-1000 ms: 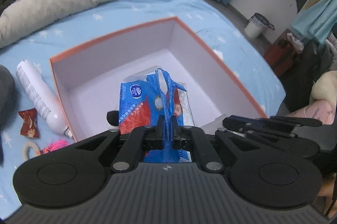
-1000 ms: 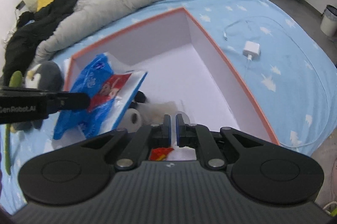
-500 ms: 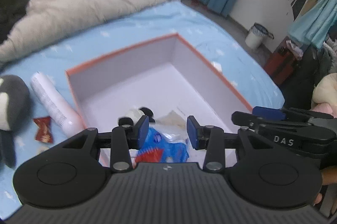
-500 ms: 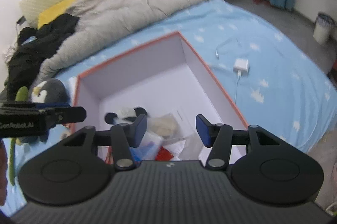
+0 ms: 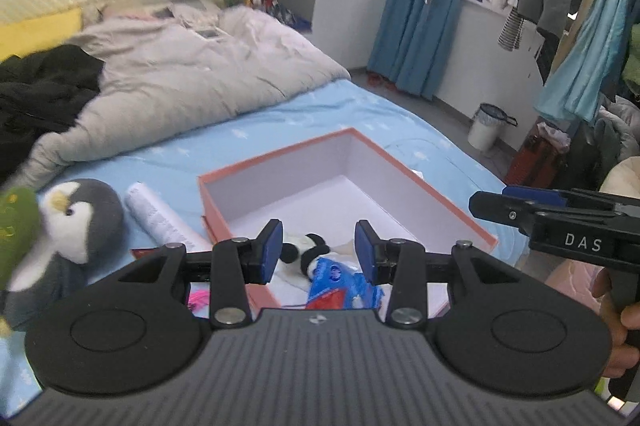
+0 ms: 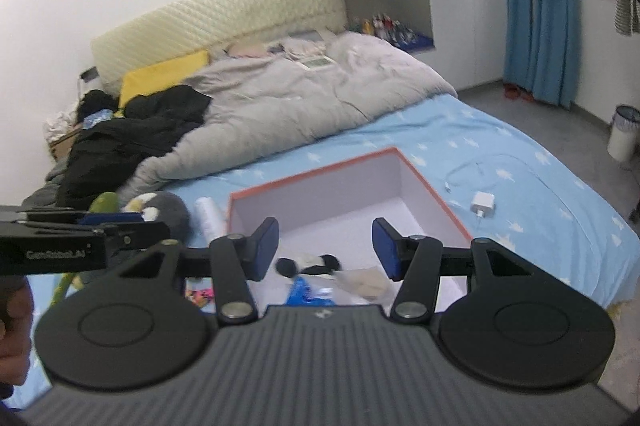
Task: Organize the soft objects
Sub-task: 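Move both grippers back toward the white face mask and feather toy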
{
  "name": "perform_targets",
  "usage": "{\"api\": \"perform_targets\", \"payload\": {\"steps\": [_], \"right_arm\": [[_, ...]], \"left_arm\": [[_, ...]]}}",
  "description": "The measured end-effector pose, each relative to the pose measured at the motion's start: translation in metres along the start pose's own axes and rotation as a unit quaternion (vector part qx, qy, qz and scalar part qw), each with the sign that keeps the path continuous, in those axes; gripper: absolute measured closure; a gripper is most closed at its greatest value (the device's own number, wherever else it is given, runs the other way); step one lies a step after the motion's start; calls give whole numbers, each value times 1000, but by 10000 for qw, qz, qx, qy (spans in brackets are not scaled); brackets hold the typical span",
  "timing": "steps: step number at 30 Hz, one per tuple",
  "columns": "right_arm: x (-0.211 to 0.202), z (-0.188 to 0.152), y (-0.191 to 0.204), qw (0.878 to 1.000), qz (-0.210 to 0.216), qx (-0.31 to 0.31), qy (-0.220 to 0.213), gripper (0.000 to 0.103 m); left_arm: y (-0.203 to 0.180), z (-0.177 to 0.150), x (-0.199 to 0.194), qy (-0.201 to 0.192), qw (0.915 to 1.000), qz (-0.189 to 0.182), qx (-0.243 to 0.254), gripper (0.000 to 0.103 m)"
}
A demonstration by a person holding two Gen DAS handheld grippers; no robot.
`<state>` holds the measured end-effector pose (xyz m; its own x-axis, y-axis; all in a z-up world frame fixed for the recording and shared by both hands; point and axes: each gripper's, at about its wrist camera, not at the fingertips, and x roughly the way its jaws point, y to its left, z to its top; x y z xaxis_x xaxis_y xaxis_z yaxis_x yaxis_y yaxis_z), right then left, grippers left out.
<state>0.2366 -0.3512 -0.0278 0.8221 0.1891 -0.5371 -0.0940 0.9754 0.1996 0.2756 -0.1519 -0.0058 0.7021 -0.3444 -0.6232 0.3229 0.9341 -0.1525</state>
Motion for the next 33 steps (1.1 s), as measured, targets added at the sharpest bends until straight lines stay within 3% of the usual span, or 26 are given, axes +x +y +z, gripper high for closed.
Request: {"api": "perform_targets", "payload": {"steps": [17,29,33], "right_arm": [[-46,-47,55,9984,292,-76,-474,48],[-38,-87,93,9971,695,-258,-141,48],[-35,-102,100,9970,710,-294,28,48]], "left_arm": [[33,-71,-93,-388,9978,271,-464,57],[65,-133,-118,-149,9938,630,-908,57],[70,-150,-118,-87,9927,697,-978,48]]}}
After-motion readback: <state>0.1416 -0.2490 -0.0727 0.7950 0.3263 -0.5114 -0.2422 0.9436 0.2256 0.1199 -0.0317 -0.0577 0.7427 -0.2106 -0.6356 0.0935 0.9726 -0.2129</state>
